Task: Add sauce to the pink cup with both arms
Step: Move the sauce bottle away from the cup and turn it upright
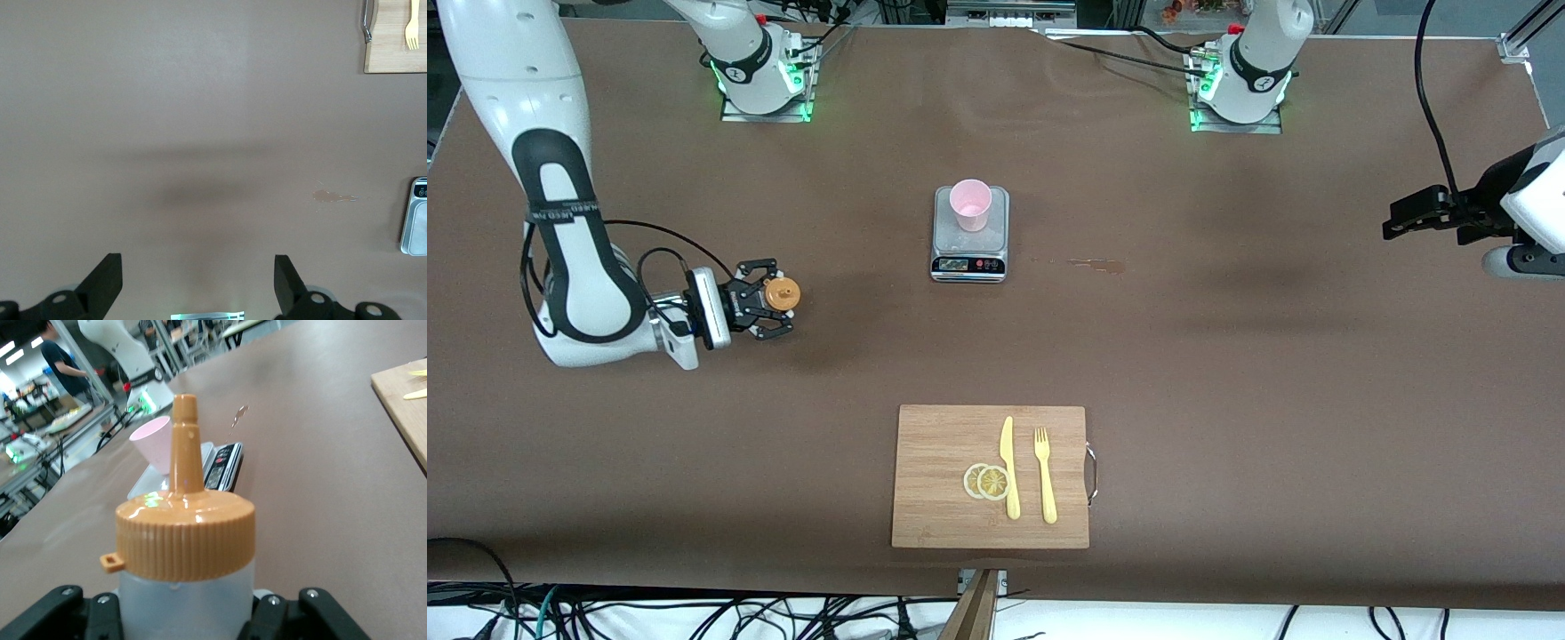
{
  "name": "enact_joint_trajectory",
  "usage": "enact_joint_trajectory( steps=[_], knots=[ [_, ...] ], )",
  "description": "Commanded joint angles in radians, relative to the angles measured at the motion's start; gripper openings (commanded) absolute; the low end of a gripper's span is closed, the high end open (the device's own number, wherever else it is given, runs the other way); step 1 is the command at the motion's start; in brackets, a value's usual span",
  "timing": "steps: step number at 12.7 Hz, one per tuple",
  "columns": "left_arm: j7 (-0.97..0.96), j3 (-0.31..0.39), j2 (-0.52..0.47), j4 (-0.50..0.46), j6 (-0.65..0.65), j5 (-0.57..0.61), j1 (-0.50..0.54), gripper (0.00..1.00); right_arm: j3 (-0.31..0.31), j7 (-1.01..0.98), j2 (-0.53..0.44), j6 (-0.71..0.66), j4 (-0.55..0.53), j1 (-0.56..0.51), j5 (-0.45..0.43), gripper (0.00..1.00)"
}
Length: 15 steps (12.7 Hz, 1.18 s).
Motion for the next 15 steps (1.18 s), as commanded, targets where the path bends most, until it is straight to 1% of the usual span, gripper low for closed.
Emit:
enact_joint_trajectory(
  steps=[1, 3, 5, 6, 9, 10, 13, 14, 15],
  knots=[
    [0.019, -0.001, 0.016, 0.032, -0.015, 0.006, 0.003, 1.0, -0.01, -0.012, 0.034, -0.038, 0.033, 0.002, 0.069, 0.14],
    [0.019, -0.001, 0.016, 0.032, -0.015, 0.006, 0.003, 1.0, -0.008, -0.021, 0.042, -0.069, 0.029, 0.004, 0.12, 0.14],
    [0.019, -0.001, 0.016, 0.032, -0.015, 0.008, 0.003, 1.0, -0.007, -0.065, 0.051, -0.138, 0.023, 0.004, 0.213, 0.15],
    [0.019, -0.001, 0.016, 0.032, -0.015, 0.008, 0.004, 1.0, -0.007, -0.107, 0.059, -0.175, 0.025, 0.002, 0.248, 0.15],
    [0.019, -0.001, 0.016, 0.032, -0.015, 0.008, 0.004, 1.0, -0.007, -0.309, 0.141, -0.303, 0.031, 0.002, 0.364, 0.15],
    [0.019, -0.001, 0.016, 0.032, -0.015, 0.008, 0.004, 1.0, -0.008, -0.334, 0.149, -0.301, 0.033, 0.002, 0.365, 0.15],
    [0.019, -0.001, 0.016, 0.032, -0.015, 0.008, 0.003, 1.0, -0.007, -0.352, 0.2, -0.295, 0.089, 0.004, 0.368, 0.18],
    [0.019, -0.001, 0.016, 0.034, -0.015, 0.008, 0.003, 1.0, -0.007, -0.354, 0.206, -0.292, 0.091, 0.004, 0.367, 0.22],
    [0.019, -0.001, 0.016, 0.032, -0.015, 0.009, 0.003, 1.0, -0.007, -0.368, 0.221, -0.284, 0.091, 0.004, 0.367, 0.29]
  ],
)
